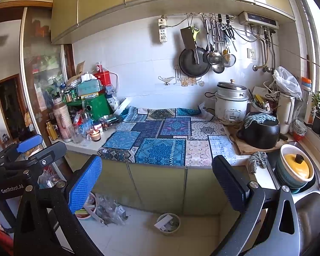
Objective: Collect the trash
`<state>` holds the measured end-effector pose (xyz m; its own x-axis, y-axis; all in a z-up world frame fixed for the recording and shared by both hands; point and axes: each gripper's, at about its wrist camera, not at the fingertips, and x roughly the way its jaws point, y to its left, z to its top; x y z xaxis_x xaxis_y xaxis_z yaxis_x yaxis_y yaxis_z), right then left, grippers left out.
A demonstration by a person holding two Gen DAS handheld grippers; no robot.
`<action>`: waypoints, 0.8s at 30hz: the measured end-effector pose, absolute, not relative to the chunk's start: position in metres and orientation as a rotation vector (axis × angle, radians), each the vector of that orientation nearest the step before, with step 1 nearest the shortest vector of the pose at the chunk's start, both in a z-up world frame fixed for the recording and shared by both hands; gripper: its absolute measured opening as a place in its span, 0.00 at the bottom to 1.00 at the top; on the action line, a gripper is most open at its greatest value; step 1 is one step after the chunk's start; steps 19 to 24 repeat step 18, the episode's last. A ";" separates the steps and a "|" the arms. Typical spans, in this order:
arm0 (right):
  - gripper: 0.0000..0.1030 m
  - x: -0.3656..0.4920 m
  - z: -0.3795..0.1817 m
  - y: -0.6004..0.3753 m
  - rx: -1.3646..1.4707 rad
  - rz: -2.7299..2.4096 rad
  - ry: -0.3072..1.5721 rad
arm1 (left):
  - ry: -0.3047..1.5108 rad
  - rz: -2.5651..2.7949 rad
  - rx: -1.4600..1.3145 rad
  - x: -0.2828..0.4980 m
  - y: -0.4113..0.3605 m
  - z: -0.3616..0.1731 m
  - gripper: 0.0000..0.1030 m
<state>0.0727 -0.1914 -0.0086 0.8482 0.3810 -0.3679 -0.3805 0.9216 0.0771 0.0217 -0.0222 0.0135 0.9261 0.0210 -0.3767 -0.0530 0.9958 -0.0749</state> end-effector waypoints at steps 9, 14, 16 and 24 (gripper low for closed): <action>1.00 0.073 -0.008 -0.186 0.001 0.396 0.390 | 0.385 0.039 -0.080 0.022 -0.017 0.012 0.99; 1.00 0.075 -0.008 -0.179 0.007 0.386 0.397 | 0.386 0.038 -0.091 0.025 -0.008 0.010 0.99; 1.00 0.077 -0.009 -0.175 0.010 0.381 0.402 | 0.390 0.034 -0.092 0.026 -0.004 0.009 0.99; 1.00 0.081 -0.011 -0.172 0.014 0.380 0.409 | 0.397 0.034 -0.093 0.029 0.001 0.008 0.99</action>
